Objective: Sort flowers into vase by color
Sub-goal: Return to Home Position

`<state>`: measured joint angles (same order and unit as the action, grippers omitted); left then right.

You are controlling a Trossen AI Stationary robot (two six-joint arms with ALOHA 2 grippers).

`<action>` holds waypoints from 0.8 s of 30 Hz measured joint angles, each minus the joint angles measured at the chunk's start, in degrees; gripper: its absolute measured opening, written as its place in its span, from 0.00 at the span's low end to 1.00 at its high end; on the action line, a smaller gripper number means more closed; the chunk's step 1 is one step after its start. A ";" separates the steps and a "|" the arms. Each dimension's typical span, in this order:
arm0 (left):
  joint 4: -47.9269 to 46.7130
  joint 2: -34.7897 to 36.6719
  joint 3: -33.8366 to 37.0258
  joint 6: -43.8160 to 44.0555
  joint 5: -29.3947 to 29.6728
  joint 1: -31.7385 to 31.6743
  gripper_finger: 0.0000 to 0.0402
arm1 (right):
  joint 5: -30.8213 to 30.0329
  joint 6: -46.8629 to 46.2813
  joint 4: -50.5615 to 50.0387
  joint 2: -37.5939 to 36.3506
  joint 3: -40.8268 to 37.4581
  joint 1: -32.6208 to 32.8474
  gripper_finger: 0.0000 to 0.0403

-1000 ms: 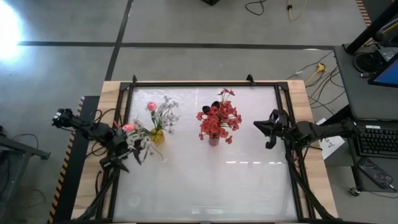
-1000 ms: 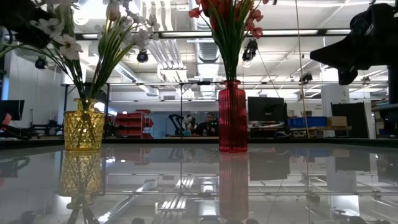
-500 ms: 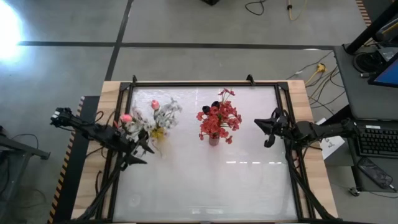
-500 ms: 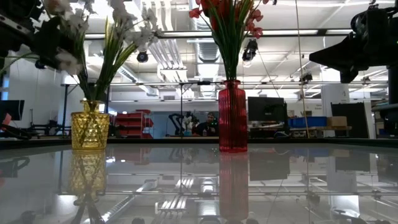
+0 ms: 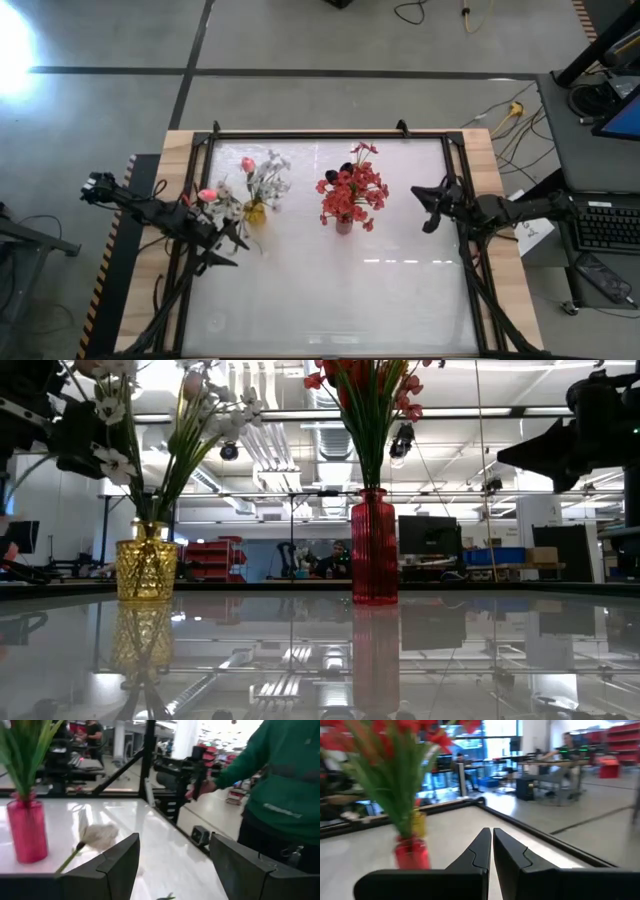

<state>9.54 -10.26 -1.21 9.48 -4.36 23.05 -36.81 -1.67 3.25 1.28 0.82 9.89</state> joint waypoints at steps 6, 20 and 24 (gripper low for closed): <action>-2.01 -0.29 0.00 -1.76 0.89 0.00 0.57 | 2.79 1.04 0.02 0.56 0.00 0.00 0.03; -2.13 -0.70 0.00 -2.97 0.89 0.00 0.57 | 22.07 -7.88 -0.39 8.07 -0.04 0.00 0.03; -2.13 -0.70 0.00 -2.96 0.89 0.00 0.57 | 26.75 -7.77 -0.43 8.57 -0.07 0.00 0.03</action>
<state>7.41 -10.96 -1.21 6.51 -3.46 23.05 -10.06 -9.43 2.82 9.85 0.75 9.89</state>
